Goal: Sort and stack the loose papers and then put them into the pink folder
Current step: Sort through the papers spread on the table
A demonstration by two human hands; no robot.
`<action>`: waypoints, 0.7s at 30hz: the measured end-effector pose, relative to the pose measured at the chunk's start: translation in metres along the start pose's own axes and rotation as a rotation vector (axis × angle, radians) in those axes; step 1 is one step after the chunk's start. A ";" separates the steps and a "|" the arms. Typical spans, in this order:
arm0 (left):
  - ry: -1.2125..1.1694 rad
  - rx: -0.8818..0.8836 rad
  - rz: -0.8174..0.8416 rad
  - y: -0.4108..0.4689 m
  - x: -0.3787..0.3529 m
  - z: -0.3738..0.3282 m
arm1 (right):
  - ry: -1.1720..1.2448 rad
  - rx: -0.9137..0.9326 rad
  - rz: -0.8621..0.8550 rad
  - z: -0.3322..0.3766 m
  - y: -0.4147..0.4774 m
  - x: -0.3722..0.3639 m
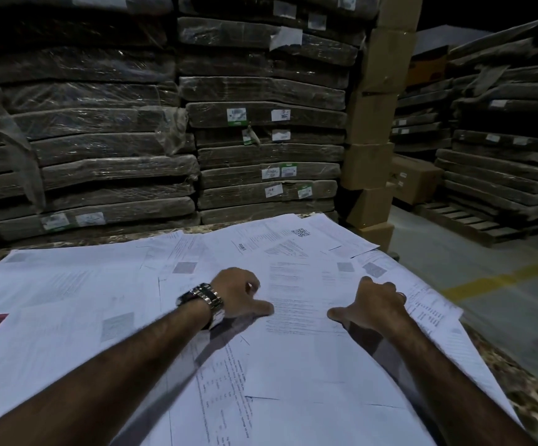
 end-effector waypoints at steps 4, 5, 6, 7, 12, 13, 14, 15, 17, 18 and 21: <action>0.018 0.007 -0.057 0.002 -0.010 -0.008 | 0.179 0.056 -0.016 -0.010 0.003 0.007; 0.000 0.016 -0.050 0.003 -0.011 -0.008 | 0.251 0.069 -0.026 -0.014 0.004 0.008; -0.016 0.012 -0.040 0.003 -0.010 -0.009 | 0.322 0.079 -0.039 -0.018 0.003 0.009; -0.031 0.016 -0.018 0.002 -0.010 -0.010 | 0.383 0.088 -0.058 -0.021 0.003 0.010; -0.111 0.020 -0.006 -0.002 -0.009 -0.017 | 0.476 0.163 -0.149 -0.026 -0.001 0.010; -0.134 0.025 -0.008 -0.003 -0.009 -0.017 | 0.477 0.193 -0.159 -0.025 -0.003 0.011; -0.145 0.032 -0.014 -0.004 -0.010 -0.017 | 0.490 0.221 -0.154 -0.024 -0.005 0.012; -0.148 0.035 -0.014 -0.003 -0.010 -0.016 | 0.529 0.243 -0.124 -0.025 -0.005 0.012; -0.153 0.029 -0.008 -0.004 -0.010 -0.017 | 0.669 0.261 0.005 -0.027 -0.007 0.011; -0.177 0.030 -0.004 -0.005 -0.009 -0.016 | 0.744 0.258 0.063 -0.028 -0.008 0.011; -0.285 0.043 0.021 -0.007 -0.006 -0.013 | 0.835 0.269 0.130 -0.030 -0.012 0.016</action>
Point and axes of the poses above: each hand's wrist, its own y-axis towards the middle knuckle, its own x-axis out of the back of the hand, z = x × y, the point moved 2 cm from there along y, towards the middle knuckle, and after that the axes turned 10 degrees about z, right-handed, at the moved point
